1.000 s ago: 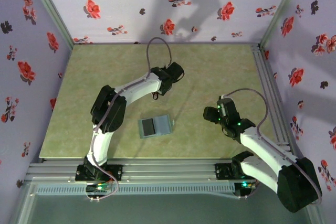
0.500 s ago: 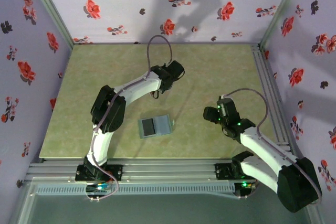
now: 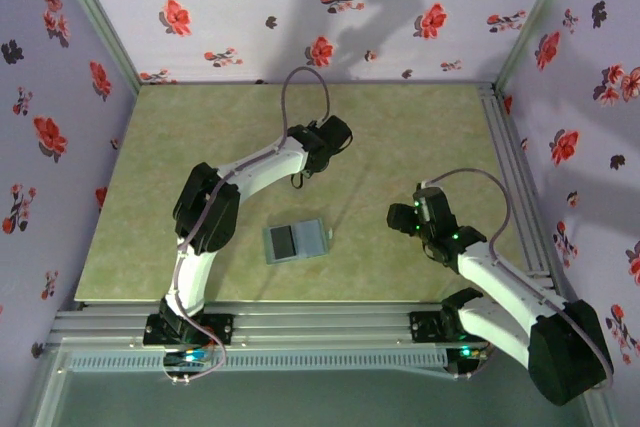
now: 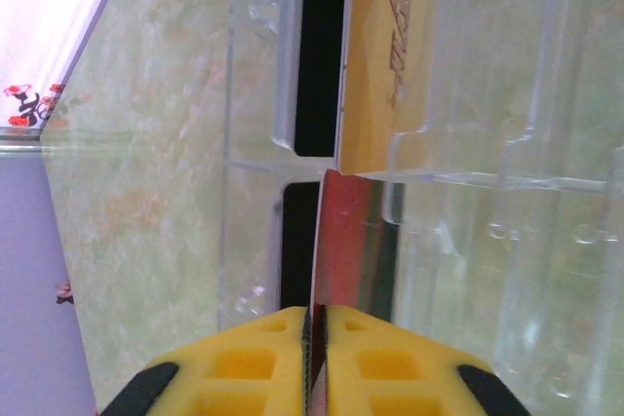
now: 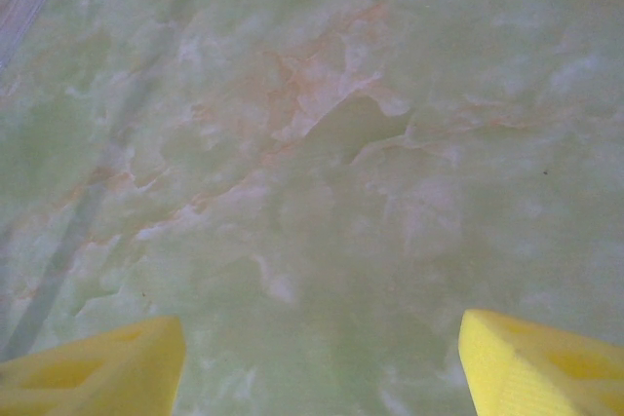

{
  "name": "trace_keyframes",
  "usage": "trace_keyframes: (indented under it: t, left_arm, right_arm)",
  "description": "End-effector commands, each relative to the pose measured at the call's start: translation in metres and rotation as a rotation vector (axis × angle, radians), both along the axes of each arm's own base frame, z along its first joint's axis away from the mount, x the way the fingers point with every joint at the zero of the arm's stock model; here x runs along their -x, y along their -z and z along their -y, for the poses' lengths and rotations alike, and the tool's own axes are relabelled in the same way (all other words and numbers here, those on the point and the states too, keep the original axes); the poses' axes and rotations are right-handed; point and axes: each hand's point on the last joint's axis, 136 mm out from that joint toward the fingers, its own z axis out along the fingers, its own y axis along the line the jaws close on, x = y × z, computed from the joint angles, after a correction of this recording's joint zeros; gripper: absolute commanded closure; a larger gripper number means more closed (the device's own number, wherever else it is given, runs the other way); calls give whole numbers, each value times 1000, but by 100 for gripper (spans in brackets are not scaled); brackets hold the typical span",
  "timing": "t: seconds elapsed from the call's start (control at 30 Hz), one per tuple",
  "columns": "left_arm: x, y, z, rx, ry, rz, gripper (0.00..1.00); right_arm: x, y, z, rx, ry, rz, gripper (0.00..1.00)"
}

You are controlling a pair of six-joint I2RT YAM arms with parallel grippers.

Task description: Put the credit cards into the card holder

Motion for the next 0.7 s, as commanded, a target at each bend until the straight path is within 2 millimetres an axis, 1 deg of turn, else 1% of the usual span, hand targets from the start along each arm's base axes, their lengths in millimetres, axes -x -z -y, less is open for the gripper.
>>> trace_keyframes:
  t: [0.0, 0.23, 0.4, 0.43, 0.53, 0.67]
  left_arm:
    - [2, -18, -1, -17, -1, 42, 90]
    - [7, -24, 3, 9, -5, 46, 100]
    - [14, -31, 6, 76, -34, 28, 100]
    - [19, -32, 4, 81, -48, 12, 100]
    - [32, -37, 13, 185, -73, -39, 100]
    - [51, -55, 27, 361, -78, -88, 100]
  right_arm:
    - [0, 2, 0, 21, -14, 11, 25]
    - [0, 3, 0, 24, -17, 8, 25]
    - [0, 3, -2, 22, -21, 6, 25]
    - [1, 3, -3, 18, -24, 1, 24]
    - [3, -4, -11, -30, -41, -46, 20]
    - [9, -22, -38, -195, -87, -110, 19]
